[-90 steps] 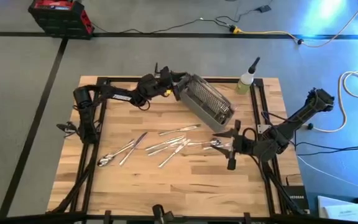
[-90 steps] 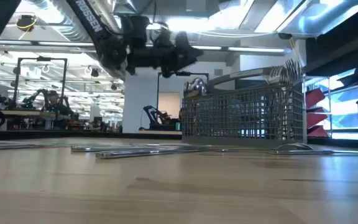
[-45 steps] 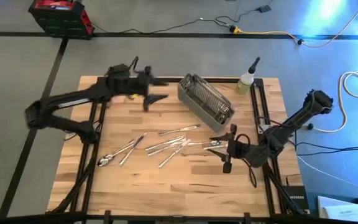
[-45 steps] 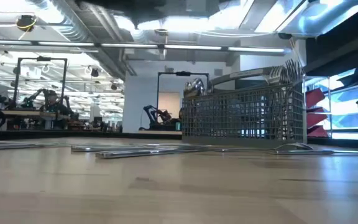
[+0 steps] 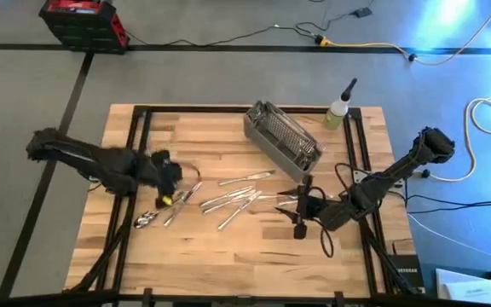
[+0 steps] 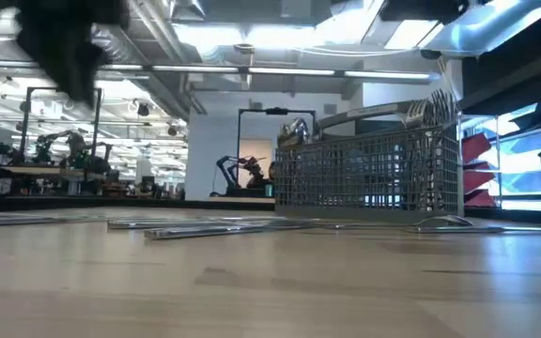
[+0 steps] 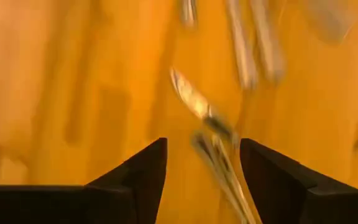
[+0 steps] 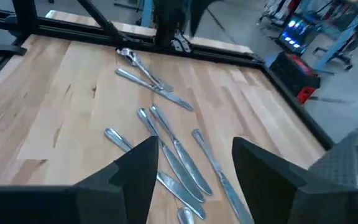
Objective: Sort silverware
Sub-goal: Put the silver spoon into the gray silverware organizer
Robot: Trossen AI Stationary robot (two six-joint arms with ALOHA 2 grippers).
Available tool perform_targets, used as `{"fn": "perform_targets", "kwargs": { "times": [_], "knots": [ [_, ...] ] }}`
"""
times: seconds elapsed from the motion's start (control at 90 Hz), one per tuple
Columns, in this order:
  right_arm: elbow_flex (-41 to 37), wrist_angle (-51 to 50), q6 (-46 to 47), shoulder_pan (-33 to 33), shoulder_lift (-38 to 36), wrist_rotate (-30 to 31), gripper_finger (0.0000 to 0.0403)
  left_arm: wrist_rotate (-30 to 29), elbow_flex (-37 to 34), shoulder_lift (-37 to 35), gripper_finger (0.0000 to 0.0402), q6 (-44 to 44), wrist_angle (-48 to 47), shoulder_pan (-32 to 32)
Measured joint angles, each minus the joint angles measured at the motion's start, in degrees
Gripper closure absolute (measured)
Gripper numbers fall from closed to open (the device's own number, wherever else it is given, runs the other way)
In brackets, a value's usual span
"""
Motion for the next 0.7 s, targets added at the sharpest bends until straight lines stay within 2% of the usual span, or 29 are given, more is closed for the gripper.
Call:
{"fn": "perform_targets", "kwargs": {
  "times": [0.156,0.3,0.556,0.7],
  "knots": [
    [0.02,0.17,1.54,-2.51,0.89,-2.72,0.0213,0.28,-5.16,9.59,0.0221,-12.29,-0.76,-3.76],
    [0.01,0.23,2.00,-3.60,1.63,-4.40,0.0213,-0.02,-6.15,15.88,0.0227,-16.47,0.20,-7.66],
    [0.00,0.19,2.68,-3.91,1.77,-4.97,0.0213,4.90,-6.13,16.17,0.0228,-28.82,0.45,-17.70],
    [0.00,0.15,2.51,-3.91,1.79,-4.97,0.0213,5.73,-6.13,16.17,0.0228,-34.79,0.15,-22.83]
  ]
}}
